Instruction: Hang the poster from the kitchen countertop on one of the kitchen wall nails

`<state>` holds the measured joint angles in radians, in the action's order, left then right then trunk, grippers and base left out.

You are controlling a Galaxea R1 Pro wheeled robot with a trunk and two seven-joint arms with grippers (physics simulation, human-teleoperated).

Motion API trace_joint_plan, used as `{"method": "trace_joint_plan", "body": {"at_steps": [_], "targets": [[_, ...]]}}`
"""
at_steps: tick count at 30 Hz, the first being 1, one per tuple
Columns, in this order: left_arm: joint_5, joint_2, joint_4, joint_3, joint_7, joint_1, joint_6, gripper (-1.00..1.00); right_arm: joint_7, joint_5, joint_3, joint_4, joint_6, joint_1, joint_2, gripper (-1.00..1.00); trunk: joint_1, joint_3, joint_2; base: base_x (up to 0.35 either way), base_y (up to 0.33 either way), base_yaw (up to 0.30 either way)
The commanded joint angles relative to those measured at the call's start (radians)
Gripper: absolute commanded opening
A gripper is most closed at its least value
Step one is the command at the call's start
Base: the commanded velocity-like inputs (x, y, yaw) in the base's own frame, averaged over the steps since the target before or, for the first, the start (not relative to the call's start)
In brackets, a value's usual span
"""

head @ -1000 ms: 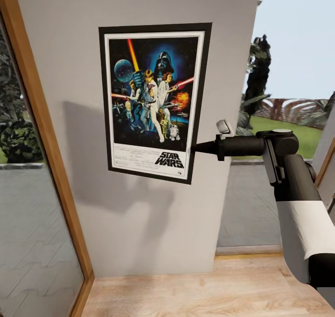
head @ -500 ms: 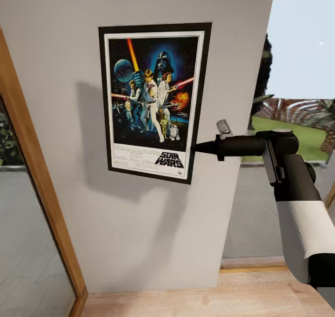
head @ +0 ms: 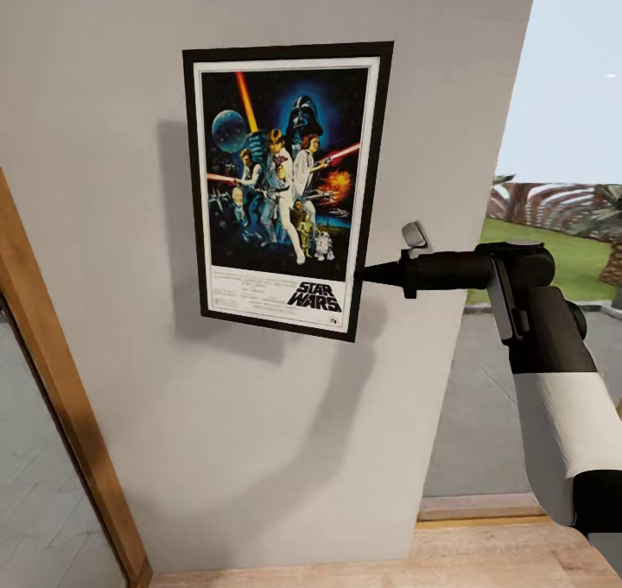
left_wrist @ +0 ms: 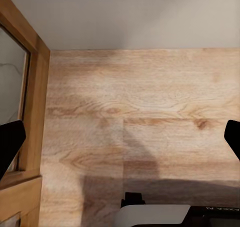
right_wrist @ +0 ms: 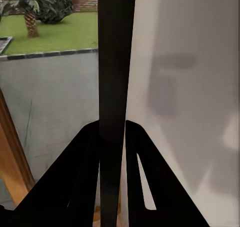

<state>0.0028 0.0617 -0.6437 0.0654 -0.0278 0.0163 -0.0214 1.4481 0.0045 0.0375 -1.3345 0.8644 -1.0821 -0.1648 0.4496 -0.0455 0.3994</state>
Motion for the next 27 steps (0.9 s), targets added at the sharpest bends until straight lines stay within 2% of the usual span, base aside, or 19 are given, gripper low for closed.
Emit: {"method": "trace_joint_plan", "body": {"at_steps": [1,14,27], "targets": [[0.000,0.000,-0.001,0.002,-0.003,0.001,-0.002,1.00,0.005,0.000,0.001,0.000,0.013,0.000,-0.001,-1.00,0.000,0.000,0.001,0.018,0.000,0.000],[0.000,0.000,-0.002,0.002,-0.003,0.001,-0.002,1.00,0.005,0.000,0.001,-0.002,0.014,0.000,0.000,-1.00,0.000,0.000,0.001,0.005,0.000,0.000],[0.000,0.000,-0.004,0.002,-0.003,0.001,-0.002,1.00,0.005,0.000,0.002,-0.001,0.014,0.000,0.000,-1.00,0.000,0.000,0.001,0.251,0.000,0.000]]}}
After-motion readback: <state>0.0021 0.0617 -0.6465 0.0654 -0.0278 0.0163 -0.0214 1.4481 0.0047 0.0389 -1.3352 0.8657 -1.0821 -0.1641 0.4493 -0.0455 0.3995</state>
